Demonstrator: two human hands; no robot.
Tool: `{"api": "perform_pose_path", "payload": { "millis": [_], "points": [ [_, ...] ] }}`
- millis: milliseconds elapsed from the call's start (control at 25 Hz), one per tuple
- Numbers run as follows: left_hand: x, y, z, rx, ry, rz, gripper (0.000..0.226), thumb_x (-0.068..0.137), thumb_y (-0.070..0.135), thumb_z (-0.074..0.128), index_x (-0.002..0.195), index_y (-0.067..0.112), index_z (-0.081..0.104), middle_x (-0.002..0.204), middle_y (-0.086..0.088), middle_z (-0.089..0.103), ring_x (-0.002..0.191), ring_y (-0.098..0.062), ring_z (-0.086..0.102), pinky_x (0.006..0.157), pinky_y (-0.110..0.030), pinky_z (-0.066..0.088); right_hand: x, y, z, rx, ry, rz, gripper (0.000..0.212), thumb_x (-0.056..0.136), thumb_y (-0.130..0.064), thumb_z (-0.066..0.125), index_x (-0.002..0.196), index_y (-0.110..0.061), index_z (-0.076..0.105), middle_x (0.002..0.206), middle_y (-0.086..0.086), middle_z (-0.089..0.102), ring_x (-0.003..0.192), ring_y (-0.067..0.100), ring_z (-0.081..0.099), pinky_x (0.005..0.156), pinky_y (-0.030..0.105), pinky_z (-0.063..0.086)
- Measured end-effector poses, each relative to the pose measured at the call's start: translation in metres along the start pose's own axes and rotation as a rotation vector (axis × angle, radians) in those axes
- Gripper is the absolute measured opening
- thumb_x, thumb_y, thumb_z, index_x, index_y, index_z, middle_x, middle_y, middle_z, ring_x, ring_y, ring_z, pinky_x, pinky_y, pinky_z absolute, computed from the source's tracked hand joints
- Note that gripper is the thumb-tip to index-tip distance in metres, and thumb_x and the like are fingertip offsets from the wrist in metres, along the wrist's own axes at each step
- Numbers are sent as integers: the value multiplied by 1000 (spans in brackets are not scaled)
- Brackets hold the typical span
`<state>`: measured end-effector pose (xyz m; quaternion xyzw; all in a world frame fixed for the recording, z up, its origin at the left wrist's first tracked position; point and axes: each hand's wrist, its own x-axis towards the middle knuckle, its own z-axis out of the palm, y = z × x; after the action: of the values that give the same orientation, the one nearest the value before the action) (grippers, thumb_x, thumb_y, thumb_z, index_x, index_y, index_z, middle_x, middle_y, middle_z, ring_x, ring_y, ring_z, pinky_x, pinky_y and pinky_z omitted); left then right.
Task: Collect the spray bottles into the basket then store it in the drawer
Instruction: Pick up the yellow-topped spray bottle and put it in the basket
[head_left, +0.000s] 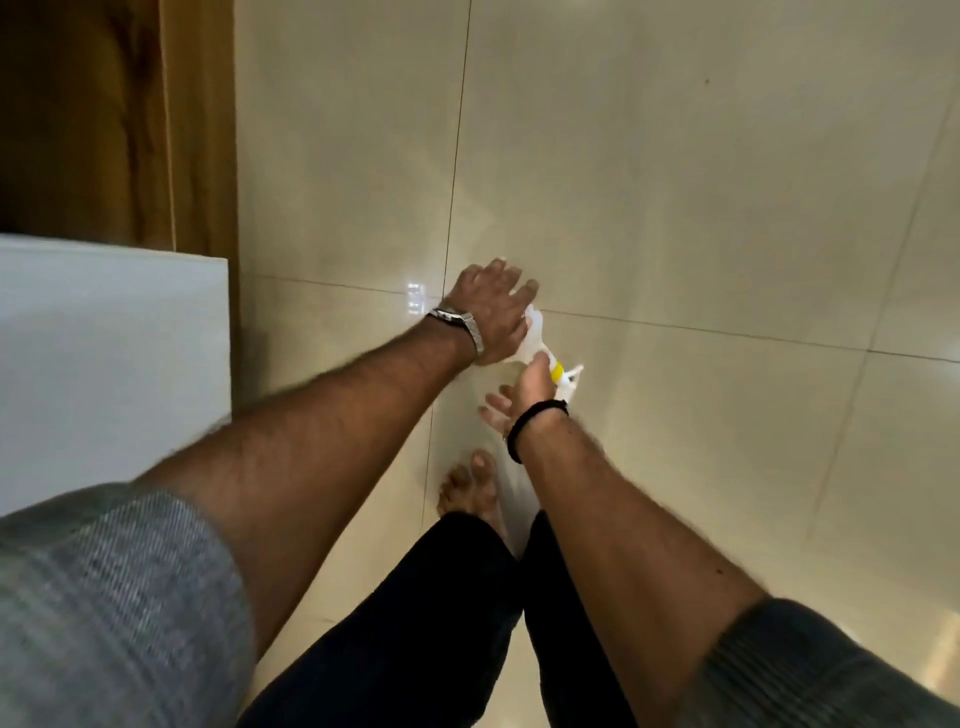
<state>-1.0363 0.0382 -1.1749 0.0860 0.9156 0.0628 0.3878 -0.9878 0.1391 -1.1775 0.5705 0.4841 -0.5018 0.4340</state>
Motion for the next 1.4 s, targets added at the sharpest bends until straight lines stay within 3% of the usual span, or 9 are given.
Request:
{"api": "perform_pose_path", "payload": {
  "millis": [80, 160, 280, 480, 800, 1000, 1080, 1200, 1400],
  "points": [
    [12, 0, 5, -40, -92, 13, 52, 102, 38, 33, 150, 17, 34, 156, -13, 36, 146, -33, 31, 114, -51, 36, 15, -7, 15, 362, -168, 87, 59, 96, -64, 36, 110, -14, 64, 115, 10, 68, 113, 32, 66, 101, 51, 52],
    [14, 4, 11, -113, -137, -1, 52, 101, 33, 38, 151, 17, 34, 158, -13, 33, 146, -34, 28, 112, -51, 39, 25, -15, 25, 606, -287, 24, 50, 98, -59, 37, 110, -17, 63, 112, 7, 67, 112, 28, 64, 112, 49, 43],
    [-2, 7, 6, -163, -115, -1, 66, 95, 28, 54, 154, 16, 27, 156, -15, 30, 140, -36, 32, 111, -46, 42, 15, -22, 20, 618, -309, 24, 52, 98, -58, 46, 129, -18, 57, 130, 4, 64, 123, 25, 60, 112, 44, 43],
    [-60, 25, -29, -300, -95, -71, 66, 98, 30, 53, 155, 15, 22, 151, -16, 34, 132, -37, 43, 104, -48, 48, -47, -22, -18, 128, -43, -157, 58, 93, -52, 61, 136, -17, 46, 127, 10, 64, 110, 33, 69, 79, 52, 61],
    [-258, 43, -202, -672, -58, -212, 102, 84, 55, 67, 159, 18, 10, 157, -13, 35, 141, -36, 39, 115, -44, 38, -321, -42, -57, -607, -118, -663, 58, 90, -42, 68, 139, -18, 46, 133, 9, 61, 119, 31, 60, 98, 59, 51],
    [-414, 67, -304, -964, 122, -335, 117, 72, 55, 79, 159, 24, 8, 161, -9, 32, 144, -29, 40, 115, -40, 39, -510, -36, -64, -1042, -204, -960, 63, 91, -41, 66, 145, -18, 44, 136, 12, 55, 125, 27, 55, 106, 46, 48],
    [-463, 82, -333, -1039, 212, -382, 121, 70, 51, 81, 160, 20, 6, 165, -8, 27, 147, -27, 36, 118, -36, 35, -570, -26, -64, -1180, -239, -1034, 69, 92, -44, 64, 151, -21, 38, 146, 10, 46, 128, 23, 50, 109, 32, 40],
    [-534, 106, -346, -1139, 424, -520, 119, 72, 40, 84, 160, 11, 9, 163, -12, 31, 146, -27, 39, 117, -33, 36, -633, -1, -61, -1373, -312, -1162, 69, 93, -44, 62, 152, -19, 36, 148, 10, 44, 132, 25, 46, 104, 26, 35],
    [-618, 146, -309, -1367, 689, -789, 101, 73, 30, 85, 152, 12, 26, 148, -12, 49, 134, -30, 51, 109, -39, 45, -665, 63, -53, -1637, -543, -1222, 67, 91, -44, 64, 149, -18, 41, 140, 13, 52, 126, 29, 54, 107, 44, 46]
  ]
}}
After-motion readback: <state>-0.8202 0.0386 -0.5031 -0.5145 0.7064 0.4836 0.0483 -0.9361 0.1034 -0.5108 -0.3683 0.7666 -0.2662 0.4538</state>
